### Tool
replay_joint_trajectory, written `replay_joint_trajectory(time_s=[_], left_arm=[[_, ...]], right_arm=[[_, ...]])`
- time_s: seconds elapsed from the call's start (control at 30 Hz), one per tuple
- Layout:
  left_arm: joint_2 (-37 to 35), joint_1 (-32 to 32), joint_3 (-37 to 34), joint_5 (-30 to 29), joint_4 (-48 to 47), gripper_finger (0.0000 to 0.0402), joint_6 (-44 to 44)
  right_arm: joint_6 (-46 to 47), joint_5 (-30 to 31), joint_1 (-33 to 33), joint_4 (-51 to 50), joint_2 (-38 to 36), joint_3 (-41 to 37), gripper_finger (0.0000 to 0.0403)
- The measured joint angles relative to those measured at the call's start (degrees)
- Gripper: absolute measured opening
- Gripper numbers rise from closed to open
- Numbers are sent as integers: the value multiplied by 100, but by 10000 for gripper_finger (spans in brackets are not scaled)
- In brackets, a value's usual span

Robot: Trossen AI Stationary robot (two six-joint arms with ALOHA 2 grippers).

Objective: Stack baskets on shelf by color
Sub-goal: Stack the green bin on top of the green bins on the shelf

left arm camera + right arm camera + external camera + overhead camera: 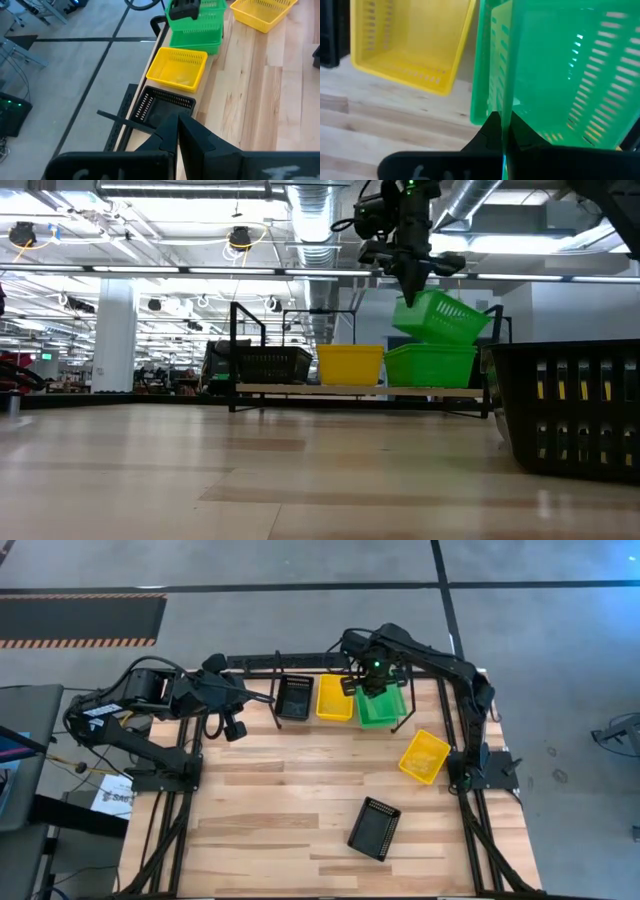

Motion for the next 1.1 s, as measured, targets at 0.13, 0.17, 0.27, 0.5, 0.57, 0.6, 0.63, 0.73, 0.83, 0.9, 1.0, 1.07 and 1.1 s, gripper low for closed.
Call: replay_joint_trajectory(time_s=[0.13, 0.17, 0.27, 0.5, 0.57, 0.6, 0.63, 0.73, 0.83, 0.9, 1.0, 1.07, 1.1], left_arm=[[0, 0, 0, 0, 0, 2, -4], [0, 0, 0, -2, 0, 2, -4], [0, 0, 0, -2, -2, 2, -4], [0, 0, 0, -4, -2, 2, -6], [0, 1, 0, -4, -2, 2, -7], [0, 0, 0, -5, -2, 2, -8], [0, 0, 0, -5, -3, 2, -8], [0, 0, 0, -7, -4, 2, -8], [0, 0, 0, -5, -3, 2, -10], [0, 0, 0, -5, -3, 2, -12], [0, 2, 0, -7, -2, 2, -19], [0, 0, 0, -4, -2, 2, -45], [0, 0, 0, -4, -2, 2, -56]], right_arm=[[-15, 4, -80, 253, -4, 0, 3], [-23, 4, -97, 315, -3, 0, 3], [-53, -8, -129, 504, -4, -73, 3], [-98, -206, -131, 617, -6, -442, 3], [-108, -297, -131, 610, -2, -559, 3], [-122, -306, -131, 608, -2, -611, 3], [-141, -307, -131, 610, -2, -652, 3], [-158, -330, -129, 683, -2, -804, 3], [-174, -406, -144, 771, -2, -945, 3], [-239, -453, -166, 785, -4, -1025, 3], [-247, -456, -166, 960, -4, -1158, 3], [-256, -455, -173, 1060, -2, -1233, 3], [-280, -455, -191, 1066, -2, -1252, 3]])
